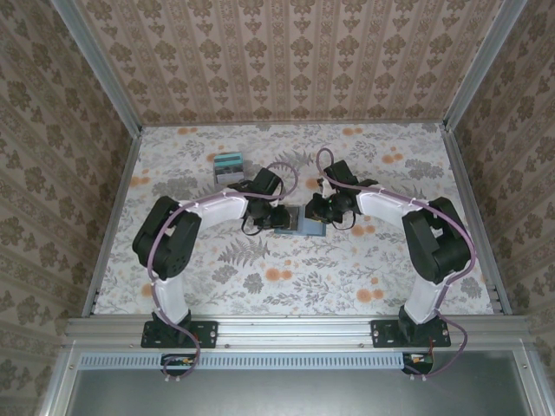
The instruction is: Take the credit cards out of the card holder
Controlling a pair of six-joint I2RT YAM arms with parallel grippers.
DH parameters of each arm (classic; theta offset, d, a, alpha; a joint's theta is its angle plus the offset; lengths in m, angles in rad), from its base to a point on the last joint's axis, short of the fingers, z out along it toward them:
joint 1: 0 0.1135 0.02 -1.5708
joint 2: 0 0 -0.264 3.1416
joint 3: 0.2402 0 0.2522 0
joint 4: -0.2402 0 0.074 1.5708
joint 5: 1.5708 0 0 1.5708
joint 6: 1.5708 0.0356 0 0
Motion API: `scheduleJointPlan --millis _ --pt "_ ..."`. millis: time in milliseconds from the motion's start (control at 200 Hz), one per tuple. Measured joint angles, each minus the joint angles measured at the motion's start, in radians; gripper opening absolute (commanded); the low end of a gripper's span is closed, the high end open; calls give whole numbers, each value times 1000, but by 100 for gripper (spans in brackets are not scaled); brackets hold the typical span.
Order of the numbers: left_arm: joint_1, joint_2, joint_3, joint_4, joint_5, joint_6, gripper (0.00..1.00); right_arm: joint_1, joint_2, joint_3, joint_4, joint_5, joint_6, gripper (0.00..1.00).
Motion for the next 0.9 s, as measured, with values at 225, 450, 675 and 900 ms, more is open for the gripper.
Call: scheduleJointPlan --millis 225,450,675,900 --pt "8 17 4 -15 -10 0 24 0 28 0 19 -19 6 20" --pt "7 18 6 -15 -8 1 23 0 66 6 46 -56 21 21" --pt "7 19 6 -14 5 3 21 0 106 26 75 -83 37 22" --pt "7 21 6 -14 11 3 21 0 142 37 95 -104 50 22"
